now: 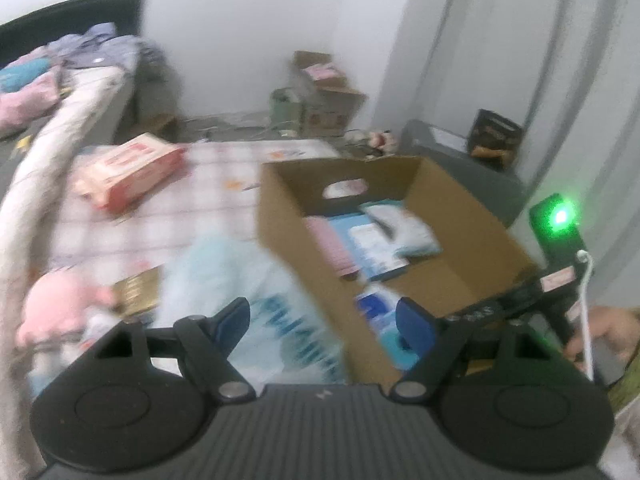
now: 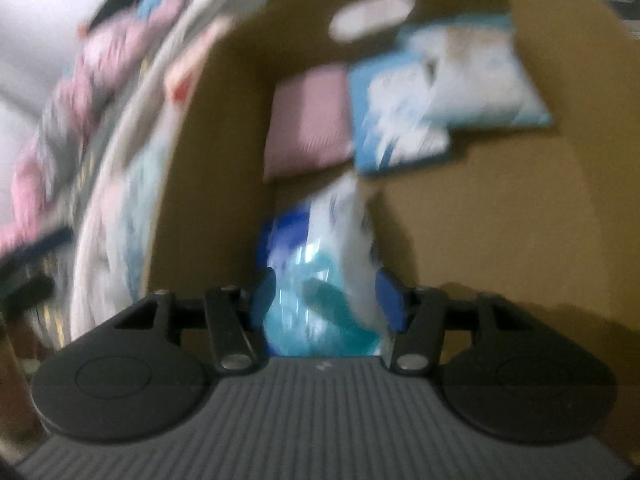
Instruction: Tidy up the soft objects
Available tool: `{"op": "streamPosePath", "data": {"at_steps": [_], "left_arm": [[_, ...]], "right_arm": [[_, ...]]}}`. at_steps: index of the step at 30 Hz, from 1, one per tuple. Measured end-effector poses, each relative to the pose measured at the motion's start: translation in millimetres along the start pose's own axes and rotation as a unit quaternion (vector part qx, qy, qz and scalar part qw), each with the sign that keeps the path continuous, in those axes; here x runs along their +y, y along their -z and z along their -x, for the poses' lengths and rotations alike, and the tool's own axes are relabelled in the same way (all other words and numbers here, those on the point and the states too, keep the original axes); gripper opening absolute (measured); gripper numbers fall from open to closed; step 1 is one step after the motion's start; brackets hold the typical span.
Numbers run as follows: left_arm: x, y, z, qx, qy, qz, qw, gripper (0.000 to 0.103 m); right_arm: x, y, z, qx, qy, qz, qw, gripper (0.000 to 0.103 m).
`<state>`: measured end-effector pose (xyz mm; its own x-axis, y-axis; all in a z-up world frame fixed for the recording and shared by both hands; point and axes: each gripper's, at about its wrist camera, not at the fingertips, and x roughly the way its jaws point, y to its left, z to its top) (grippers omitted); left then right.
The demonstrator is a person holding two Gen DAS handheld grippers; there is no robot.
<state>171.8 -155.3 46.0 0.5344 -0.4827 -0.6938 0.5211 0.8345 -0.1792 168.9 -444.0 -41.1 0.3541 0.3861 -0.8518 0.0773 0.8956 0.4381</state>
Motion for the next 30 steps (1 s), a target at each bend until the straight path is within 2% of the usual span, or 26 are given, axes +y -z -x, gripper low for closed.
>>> {"op": "streamPosePath", "data": {"at_steps": [2, 4, 9, 18, 24, 26, 30], "left_arm": [[13, 10, 5, 0.007, -0.022, 0.004, 0.9997, 0.082], [26, 20, 9, 0.015, -0.04, 0.008, 0.9991, 0.082], [61, 45, 22, 0.027, -0.069, 0.042, 0.9963, 0.082], [106, 83, 54, 0.02, -0.094, 0.111, 0.9891, 0.082], [117, 100, 75, 0.01, -0.093, 0.127, 0.9875, 0.082], [120, 105, 81, 0.006, -0.088, 0.13, 0.9876, 0.082], [121, 113, 93, 0.003, -0.077, 0.12, 0.9897, 0.082]], "right_arm": [[5, 2, -10, 0.022, 0.006, 0.011, 1.0, 0.056], [5, 3, -18, 0.025, 0.008, 0.002, 1.0, 0.054], [9, -6, -29, -0.003, 0.008, -0.02, 1.0, 0.039], [10, -24, -44, -0.036, 0.015, -0.079, 0.996, 0.036], [20, -22, -38, -0.058, 0.028, -0.079, 0.995, 0.04], [19, -20, -21, -0.072, 0.031, -0.078, 0.994, 0.044], [28, -7, 23, -0.129, 0.03, -0.075, 0.988, 0.048]]}}
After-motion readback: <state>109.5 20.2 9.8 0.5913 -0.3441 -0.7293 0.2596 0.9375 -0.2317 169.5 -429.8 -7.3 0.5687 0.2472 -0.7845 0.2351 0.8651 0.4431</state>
